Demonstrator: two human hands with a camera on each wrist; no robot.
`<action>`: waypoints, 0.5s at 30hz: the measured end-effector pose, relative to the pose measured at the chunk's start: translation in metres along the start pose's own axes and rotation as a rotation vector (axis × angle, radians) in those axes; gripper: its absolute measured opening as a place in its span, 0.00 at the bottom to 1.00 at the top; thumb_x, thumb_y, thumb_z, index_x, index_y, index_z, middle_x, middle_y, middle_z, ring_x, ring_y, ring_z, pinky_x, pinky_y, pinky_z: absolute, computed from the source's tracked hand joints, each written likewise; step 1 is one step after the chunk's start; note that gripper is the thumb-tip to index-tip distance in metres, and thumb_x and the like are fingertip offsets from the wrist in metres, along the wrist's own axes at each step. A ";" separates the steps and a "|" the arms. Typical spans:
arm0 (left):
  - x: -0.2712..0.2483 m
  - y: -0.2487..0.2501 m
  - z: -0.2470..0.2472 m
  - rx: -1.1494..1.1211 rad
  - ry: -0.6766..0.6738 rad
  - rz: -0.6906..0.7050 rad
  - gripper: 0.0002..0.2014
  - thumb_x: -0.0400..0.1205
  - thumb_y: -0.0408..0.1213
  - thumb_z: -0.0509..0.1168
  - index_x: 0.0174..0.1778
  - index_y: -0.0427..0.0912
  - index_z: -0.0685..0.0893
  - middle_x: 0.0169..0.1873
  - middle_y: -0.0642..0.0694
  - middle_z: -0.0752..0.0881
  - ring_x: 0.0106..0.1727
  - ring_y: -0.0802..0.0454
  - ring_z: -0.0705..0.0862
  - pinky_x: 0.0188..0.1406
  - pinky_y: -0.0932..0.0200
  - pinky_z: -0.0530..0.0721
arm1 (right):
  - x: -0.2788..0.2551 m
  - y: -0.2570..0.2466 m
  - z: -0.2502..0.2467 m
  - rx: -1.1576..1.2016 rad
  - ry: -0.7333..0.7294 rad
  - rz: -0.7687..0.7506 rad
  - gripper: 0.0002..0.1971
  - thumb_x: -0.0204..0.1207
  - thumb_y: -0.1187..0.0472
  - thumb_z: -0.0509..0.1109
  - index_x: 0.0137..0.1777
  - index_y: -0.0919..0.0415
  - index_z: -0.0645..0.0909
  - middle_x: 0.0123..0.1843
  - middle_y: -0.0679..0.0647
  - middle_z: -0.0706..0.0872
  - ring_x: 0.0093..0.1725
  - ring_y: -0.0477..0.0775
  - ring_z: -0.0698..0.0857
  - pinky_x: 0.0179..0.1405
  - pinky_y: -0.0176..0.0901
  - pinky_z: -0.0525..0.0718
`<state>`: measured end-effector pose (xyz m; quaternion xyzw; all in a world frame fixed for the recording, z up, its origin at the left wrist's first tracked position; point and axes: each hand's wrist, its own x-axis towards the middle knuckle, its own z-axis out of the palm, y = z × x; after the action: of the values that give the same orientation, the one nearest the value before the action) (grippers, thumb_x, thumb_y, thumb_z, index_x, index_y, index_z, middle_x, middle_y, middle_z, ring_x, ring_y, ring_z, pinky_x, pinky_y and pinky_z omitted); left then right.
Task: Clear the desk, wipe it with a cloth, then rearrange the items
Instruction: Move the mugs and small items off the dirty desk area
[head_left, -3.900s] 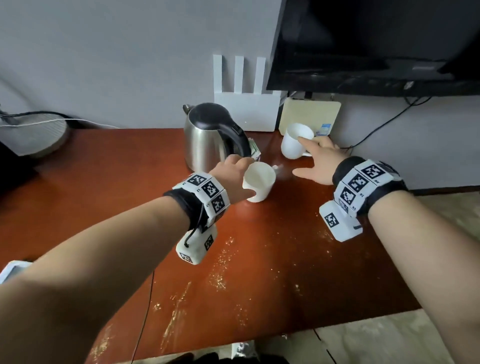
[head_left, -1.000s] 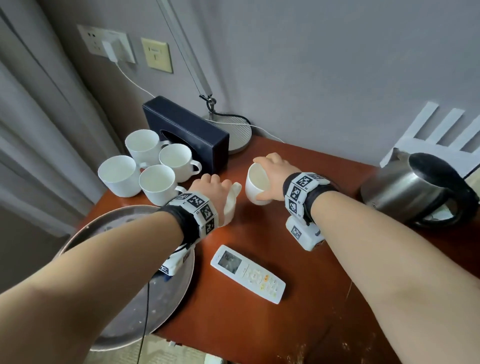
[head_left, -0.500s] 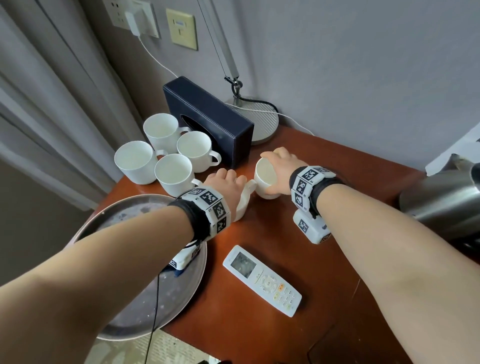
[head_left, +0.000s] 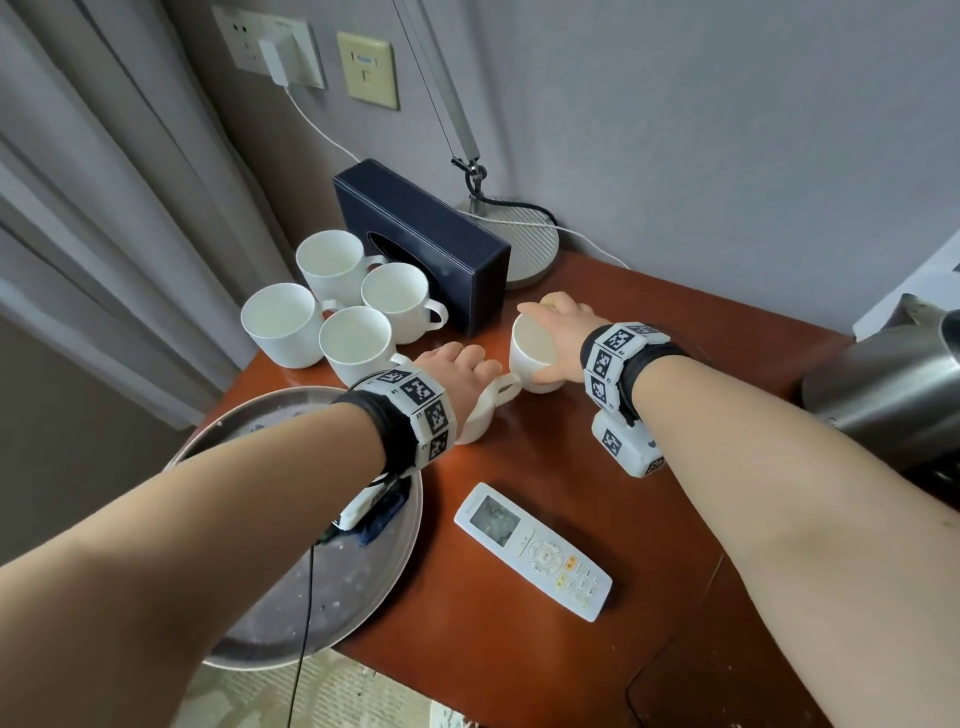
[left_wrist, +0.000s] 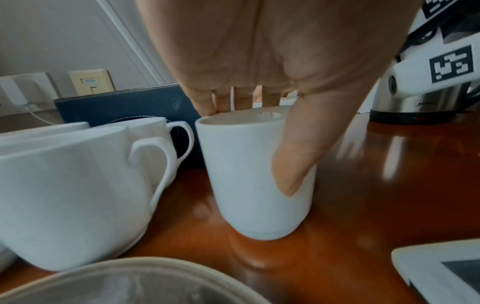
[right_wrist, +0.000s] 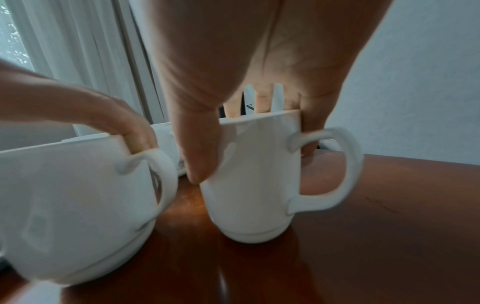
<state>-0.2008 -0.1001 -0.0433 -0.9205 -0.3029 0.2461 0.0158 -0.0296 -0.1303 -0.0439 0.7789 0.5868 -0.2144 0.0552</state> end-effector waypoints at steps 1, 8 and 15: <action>-0.001 -0.001 0.002 0.001 0.004 0.013 0.45 0.73 0.35 0.73 0.81 0.50 0.51 0.79 0.49 0.56 0.82 0.47 0.55 0.76 0.54 0.64 | 0.001 -0.001 0.000 0.003 0.000 -0.002 0.45 0.67 0.48 0.75 0.80 0.43 0.53 0.78 0.49 0.57 0.73 0.59 0.66 0.65 0.58 0.75; -0.003 -0.005 0.008 0.045 -0.002 0.010 0.48 0.73 0.34 0.73 0.82 0.56 0.47 0.81 0.45 0.50 0.83 0.45 0.50 0.78 0.51 0.60 | 0.018 -0.022 -0.001 0.022 0.042 -0.014 0.46 0.67 0.49 0.76 0.81 0.48 0.53 0.80 0.51 0.58 0.75 0.61 0.65 0.68 0.60 0.71; -0.004 -0.005 0.009 0.093 -0.002 0.005 0.46 0.76 0.36 0.70 0.81 0.58 0.46 0.79 0.44 0.52 0.81 0.44 0.53 0.76 0.51 0.62 | 0.022 -0.028 -0.003 0.019 0.036 -0.012 0.47 0.64 0.48 0.78 0.79 0.48 0.55 0.78 0.53 0.59 0.74 0.61 0.66 0.67 0.60 0.72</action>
<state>-0.2102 -0.0990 -0.0485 -0.9193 -0.2889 0.2608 0.0579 -0.0506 -0.1016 -0.0454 0.7796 0.5904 -0.2060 0.0359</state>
